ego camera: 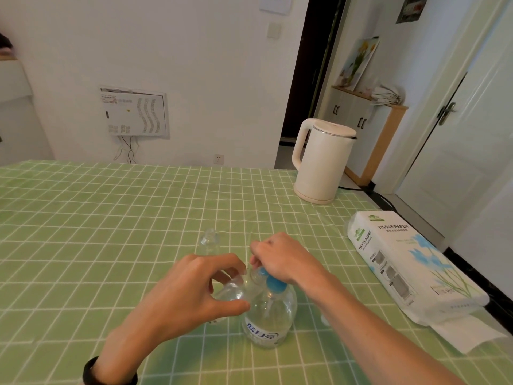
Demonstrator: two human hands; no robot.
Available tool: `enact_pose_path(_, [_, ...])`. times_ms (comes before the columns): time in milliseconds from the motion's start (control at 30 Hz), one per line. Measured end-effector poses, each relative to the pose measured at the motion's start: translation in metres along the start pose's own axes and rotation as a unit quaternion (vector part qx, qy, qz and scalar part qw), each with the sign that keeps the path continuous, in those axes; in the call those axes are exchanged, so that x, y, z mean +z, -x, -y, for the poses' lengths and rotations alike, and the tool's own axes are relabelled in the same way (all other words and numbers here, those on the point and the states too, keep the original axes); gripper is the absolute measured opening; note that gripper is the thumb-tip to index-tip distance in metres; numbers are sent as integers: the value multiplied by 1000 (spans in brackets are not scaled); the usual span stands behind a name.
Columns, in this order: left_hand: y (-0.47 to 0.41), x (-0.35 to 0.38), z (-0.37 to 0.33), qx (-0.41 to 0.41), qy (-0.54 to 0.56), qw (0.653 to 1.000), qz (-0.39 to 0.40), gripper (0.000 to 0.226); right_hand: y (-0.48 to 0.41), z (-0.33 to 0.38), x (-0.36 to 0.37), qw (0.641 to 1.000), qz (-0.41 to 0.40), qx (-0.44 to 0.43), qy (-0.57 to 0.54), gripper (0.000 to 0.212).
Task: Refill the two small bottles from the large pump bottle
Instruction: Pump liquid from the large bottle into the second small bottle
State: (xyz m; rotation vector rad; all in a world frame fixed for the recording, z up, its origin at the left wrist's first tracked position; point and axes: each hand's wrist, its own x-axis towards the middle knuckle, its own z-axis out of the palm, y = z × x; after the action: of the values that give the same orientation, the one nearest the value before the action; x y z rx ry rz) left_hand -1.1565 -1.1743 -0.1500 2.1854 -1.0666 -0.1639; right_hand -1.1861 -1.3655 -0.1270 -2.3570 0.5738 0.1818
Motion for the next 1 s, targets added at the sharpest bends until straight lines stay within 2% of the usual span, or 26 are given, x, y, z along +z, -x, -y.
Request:
enact_pose_path(233, [2, 0, -2, 3, 8, 1000, -9, 34, 2, 2, -4, 1000, -12, -15, 8, 50])
enact_pose_path(333, [2, -1, -3, 5, 16, 1000, -8, 36, -1, 1, -6, 999, -26, -23, 27, 44])
enact_pose_path(433, [2, -1, -1, 9, 10, 1000, -9, 37, -3, -1, -3, 1000, -12, -12, 1, 51])
enact_pose_path(867, [3, -1, -1, 16, 12, 1000, -10, 40, -3, 2, -8, 999, -16, -11, 26, 48])
enact_pose_path(1000, [2, 0, 1, 20, 1, 1000, -10, 41, -5, -1, -3, 1000, -10, -1, 1, 42])
